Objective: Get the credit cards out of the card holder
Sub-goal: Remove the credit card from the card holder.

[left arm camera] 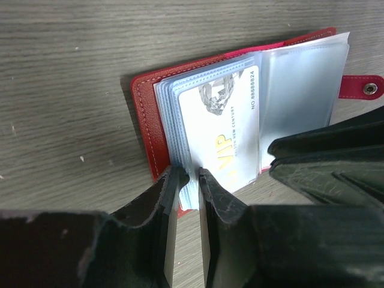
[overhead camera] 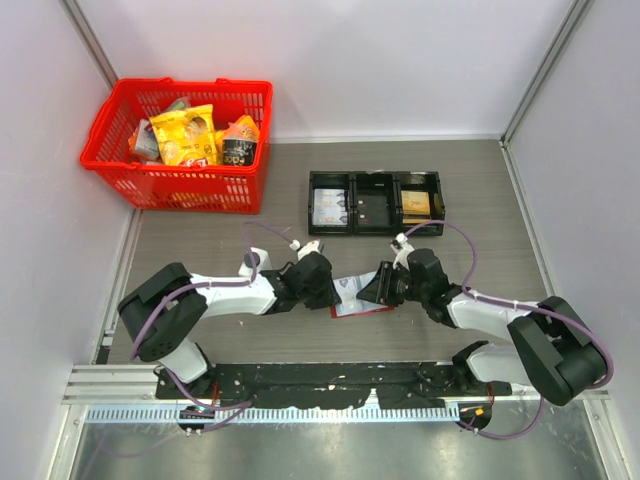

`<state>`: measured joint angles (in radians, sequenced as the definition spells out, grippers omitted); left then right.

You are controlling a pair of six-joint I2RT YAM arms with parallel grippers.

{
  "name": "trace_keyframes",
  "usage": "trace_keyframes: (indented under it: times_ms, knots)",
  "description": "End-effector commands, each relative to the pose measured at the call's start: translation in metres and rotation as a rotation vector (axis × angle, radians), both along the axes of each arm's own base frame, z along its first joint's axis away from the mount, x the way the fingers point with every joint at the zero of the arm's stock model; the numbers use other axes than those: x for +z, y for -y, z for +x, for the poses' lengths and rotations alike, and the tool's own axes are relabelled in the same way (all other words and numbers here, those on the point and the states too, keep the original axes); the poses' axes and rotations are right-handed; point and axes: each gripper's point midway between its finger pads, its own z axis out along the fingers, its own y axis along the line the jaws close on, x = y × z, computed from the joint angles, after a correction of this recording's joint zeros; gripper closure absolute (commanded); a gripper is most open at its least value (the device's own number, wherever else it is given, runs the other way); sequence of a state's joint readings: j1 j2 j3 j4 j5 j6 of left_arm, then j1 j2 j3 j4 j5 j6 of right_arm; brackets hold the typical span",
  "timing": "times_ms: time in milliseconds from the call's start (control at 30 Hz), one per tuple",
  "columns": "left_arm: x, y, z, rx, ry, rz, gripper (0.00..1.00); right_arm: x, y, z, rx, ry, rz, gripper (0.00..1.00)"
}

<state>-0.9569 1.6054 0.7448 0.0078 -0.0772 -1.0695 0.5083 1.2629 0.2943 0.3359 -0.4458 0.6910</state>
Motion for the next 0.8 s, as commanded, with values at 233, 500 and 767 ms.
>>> trace_keyframes:
  times_ms: [233, 500, 767]
  knots:
    - [0.020, -0.003, 0.007, 0.015, 0.044, 0.003, 0.74, 0.018, -0.008, 0.031, -0.017, 0.080, -0.004, 0.69]
    - [0.027, 0.002, 0.023, 0.027, 0.050, -0.020, 0.71, 0.009, -0.015, 0.027, 0.028, 0.043, 0.018, 0.71]
    - [0.006, 0.002, 0.013, 0.013, -0.013, -0.019, 0.77, 0.010, -0.021, 0.020, 0.061, 0.025, 0.066, 0.73]
